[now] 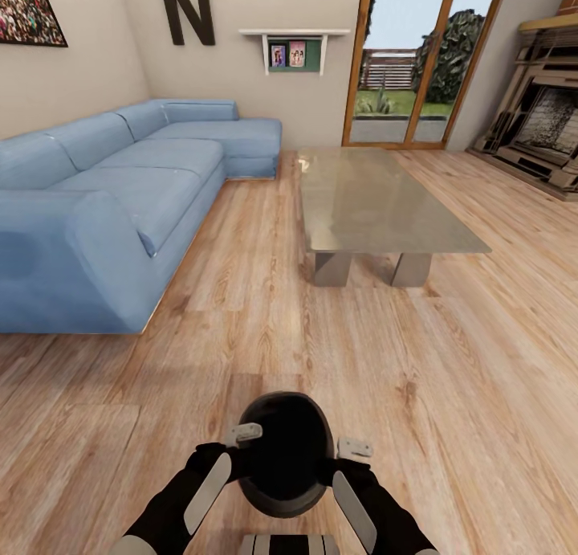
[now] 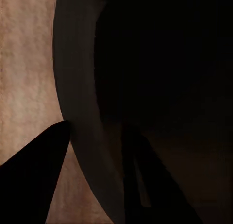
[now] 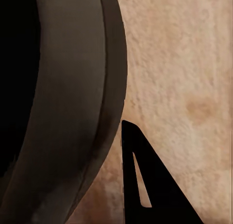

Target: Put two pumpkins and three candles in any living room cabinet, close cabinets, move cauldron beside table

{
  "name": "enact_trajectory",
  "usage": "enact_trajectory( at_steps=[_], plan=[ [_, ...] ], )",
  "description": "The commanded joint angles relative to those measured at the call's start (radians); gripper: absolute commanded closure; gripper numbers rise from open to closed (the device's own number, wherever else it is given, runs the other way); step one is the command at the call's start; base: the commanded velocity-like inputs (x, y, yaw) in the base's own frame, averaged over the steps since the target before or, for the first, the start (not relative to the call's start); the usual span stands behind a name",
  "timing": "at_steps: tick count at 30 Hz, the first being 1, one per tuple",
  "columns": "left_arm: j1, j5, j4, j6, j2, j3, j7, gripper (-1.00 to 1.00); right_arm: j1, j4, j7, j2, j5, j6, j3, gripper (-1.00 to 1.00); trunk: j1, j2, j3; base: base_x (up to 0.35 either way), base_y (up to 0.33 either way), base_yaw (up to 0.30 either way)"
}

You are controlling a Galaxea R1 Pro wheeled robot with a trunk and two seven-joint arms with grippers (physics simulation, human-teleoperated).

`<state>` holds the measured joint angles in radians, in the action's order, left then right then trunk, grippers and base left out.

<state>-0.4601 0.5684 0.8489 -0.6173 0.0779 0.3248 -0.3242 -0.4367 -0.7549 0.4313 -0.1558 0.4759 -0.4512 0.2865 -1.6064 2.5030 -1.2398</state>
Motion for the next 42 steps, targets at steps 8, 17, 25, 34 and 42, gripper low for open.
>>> enact_trajectory(
  at_steps=[8, 17, 25, 34, 42],
  plan=[
    [0.0, -0.01, 0.001, -0.002, -0.001, 0.003, -0.012, 1.0, 0.0, -0.001, 0.01, 0.001, 0.006, -0.003, 0.003, 1.0, 0.0, 0.0, -0.001, 0.0, 0.0, 0.0],
    [0.0, -0.01, 0.001, -0.002, -0.001, 0.003, -0.012, 1.0, 0.0, -0.001, 0.01, 0.001, 0.006, -0.003, 0.003, 1.0, 0.0, 0.0, -0.001, 0.0, 0.0, 0.0],
    [0.0, -0.01, 0.001, -0.002, -0.001, 0.004, -0.012, 1.0, 0.0, -0.001, 0.01, 0.001, 0.006, -0.003, 0.003, 1.0, 0.0, 0.0, -0.001, 0.0, 0.0, 0.0],
    [0.0, -0.012, 0.001, -0.002, -0.001, 0.005, -0.012, 1.0, 0.0, -0.001, 0.01, 0.001, 0.006, -0.004, 0.003, 1.0, 0.002, -0.001, 0.018, 0.0, 0.0, 0.0],
    [0.0, -0.012, 0.001, -0.002, -0.001, 0.005, -0.012, 1.0, 0.0, 0.018, 0.008, 0.001, 0.006, -0.003, 0.003, 1.0, 0.002, -0.001, 0.018, 0.0, 0.0, 0.0]
  ],
)
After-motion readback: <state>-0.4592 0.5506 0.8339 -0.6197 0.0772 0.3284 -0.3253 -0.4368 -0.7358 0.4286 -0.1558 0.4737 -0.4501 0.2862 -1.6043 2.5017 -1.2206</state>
